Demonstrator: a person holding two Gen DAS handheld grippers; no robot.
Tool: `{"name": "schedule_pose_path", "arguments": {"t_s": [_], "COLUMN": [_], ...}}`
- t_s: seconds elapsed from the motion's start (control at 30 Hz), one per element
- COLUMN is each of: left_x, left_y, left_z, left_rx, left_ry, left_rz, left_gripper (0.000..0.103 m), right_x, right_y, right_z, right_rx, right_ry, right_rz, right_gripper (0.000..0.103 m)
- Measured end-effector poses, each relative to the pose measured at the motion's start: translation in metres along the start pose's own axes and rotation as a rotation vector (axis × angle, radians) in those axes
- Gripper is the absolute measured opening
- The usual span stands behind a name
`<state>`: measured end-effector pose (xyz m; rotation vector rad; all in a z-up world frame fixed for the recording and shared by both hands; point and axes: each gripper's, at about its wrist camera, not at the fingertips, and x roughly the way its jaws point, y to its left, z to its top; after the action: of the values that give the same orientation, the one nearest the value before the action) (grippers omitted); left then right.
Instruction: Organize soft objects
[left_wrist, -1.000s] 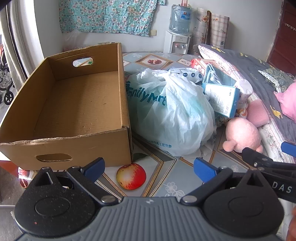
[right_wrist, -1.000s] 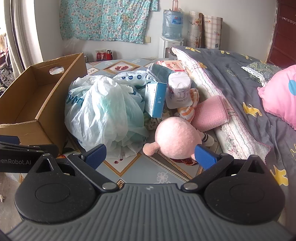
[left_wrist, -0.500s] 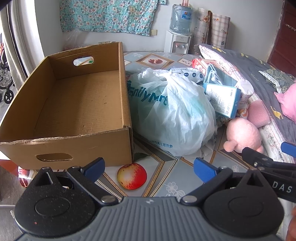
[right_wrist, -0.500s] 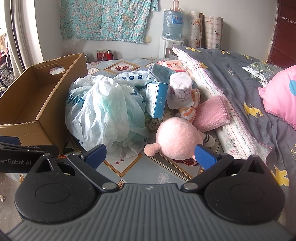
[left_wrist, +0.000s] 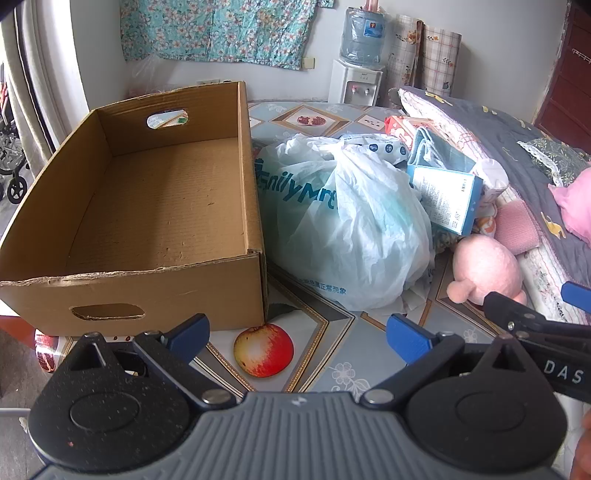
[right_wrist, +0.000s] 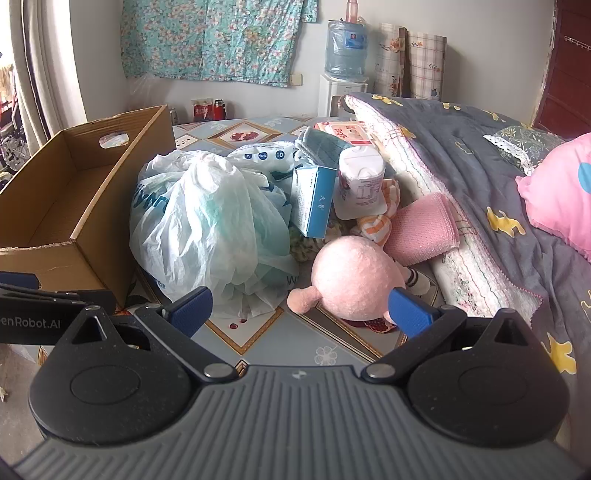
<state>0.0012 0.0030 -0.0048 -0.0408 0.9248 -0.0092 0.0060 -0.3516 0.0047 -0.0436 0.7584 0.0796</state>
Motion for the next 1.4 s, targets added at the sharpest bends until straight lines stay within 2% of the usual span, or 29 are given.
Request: {"name": "schedule_pose_path", "arguments": {"t_s": [0.6,0.9,1.17,1.4], "left_x": [0.005,0.008,0.016,0.028], "left_y": [0.0,-0.014,-0.045,-0.074], "left_z": [-0.002,-0.008,-0.015,-0.009], "left_rx": [-0.002,0.039,0.144,0.202], "left_ry": [0.022,0.024,-0.005,-0.08], "left_rz": [0.004,-0.003,-0.117,-0.229], "left_gripper": [0.102,0.102,0.102,0.102], "right_x": [0.008,0.006,0.003,0.009], "right_y": [-0.002,-0.023,-0.063,-0.109], "right_z": [-0.002,-0.01,-0.021,-0.014], "right_rx": [0.006,0.03,0.034,0.154], "right_ry": [0.014,0.001,-0.022,-0.052], "right_rz": [0.002,-0.01,0.004,0.049], "right_gripper": [0.102,0.102,0.102,0.102]}}
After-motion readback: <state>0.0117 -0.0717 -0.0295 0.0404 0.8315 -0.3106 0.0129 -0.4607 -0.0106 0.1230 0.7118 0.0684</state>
